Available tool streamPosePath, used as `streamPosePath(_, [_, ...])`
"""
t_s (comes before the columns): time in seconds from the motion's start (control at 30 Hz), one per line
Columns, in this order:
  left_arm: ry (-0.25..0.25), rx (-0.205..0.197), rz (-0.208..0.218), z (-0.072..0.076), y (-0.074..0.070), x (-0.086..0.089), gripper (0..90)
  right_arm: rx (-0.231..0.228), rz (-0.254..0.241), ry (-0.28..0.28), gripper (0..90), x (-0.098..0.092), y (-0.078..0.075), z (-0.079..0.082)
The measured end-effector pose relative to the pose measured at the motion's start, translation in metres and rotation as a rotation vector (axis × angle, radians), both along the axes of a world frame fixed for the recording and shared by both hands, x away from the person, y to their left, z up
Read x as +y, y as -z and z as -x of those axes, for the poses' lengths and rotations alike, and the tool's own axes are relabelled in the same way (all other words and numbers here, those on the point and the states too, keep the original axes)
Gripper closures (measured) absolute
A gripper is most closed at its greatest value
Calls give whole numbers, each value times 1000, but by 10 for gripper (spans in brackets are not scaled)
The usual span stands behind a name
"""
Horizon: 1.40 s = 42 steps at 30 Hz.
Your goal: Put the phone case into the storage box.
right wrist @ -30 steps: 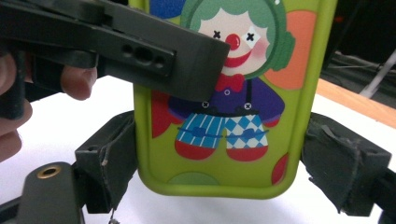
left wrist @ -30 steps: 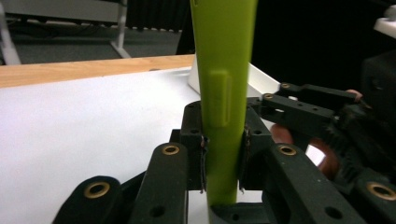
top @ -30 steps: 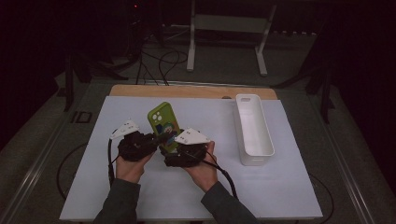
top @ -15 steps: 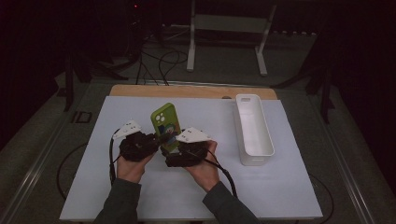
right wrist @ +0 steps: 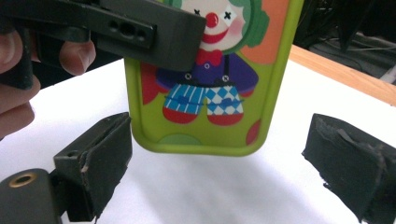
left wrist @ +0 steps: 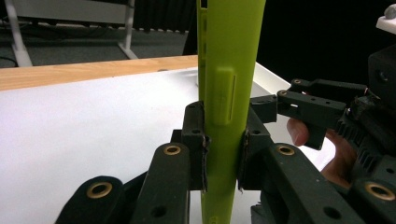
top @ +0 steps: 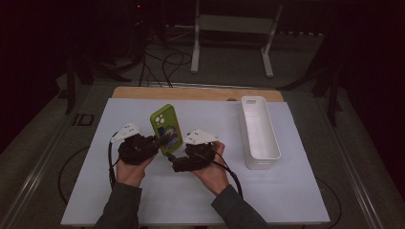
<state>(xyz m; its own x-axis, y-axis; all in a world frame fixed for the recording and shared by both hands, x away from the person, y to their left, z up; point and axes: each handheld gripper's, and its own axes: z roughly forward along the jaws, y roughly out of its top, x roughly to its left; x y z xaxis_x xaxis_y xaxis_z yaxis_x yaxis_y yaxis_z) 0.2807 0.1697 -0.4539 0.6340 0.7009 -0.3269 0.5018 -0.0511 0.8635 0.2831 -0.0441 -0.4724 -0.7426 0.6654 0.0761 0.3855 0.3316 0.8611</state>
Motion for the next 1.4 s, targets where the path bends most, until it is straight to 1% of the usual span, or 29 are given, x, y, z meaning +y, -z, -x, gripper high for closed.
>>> streamPosePath(0.17, [-7,-3,6,0,0,1,775,4,12,1,75,-2,-1,0])
streamPosePath(0.27, [-8,-2,2,0,1,1,775,3,20,-5,75,-4,-3,1])
streamPosePath(0.4, [-13,-1,2,0,1,2,775,4,19,-10,75,-6,-4,1])
streamPosePath(0.5, [-15,-3,3,0,0,2,776,7,17,-9,75,-10,-6,0])
streamPosePath(0.57, [-16,-2,3,0,1,2,775,24,4,-7,75,-13,-7,-1])
streamPosePath(0.7, [-15,-4,1,0,1,1,775,39,-6,2,76,-20,-10,-5])
streamPosePath(0.93, [-16,-6,4,0,1,0,775,30,-6,9,76,-23,-17,-7])
streamPosePath(1.1, [-17,-11,2,0,1,0,775,28,-19,14,76,-26,-26,-11])
streamPosePath(1.17, [-17,-12,1,0,1,0,775,28,-19,14,76,-26,-26,-11])
streamPosePath(1.2, [-19,-14,4,0,1,1,775,25,-27,15,76,-27,-30,-12])
streamPosePath(1.33, [-18,-14,3,0,2,1,775,26,-32,18,76,-27,-33,-13])
streamPosePath(1.4, [-18,-12,3,0,2,0,775,21,-34,18,76,-27,-37,-14])
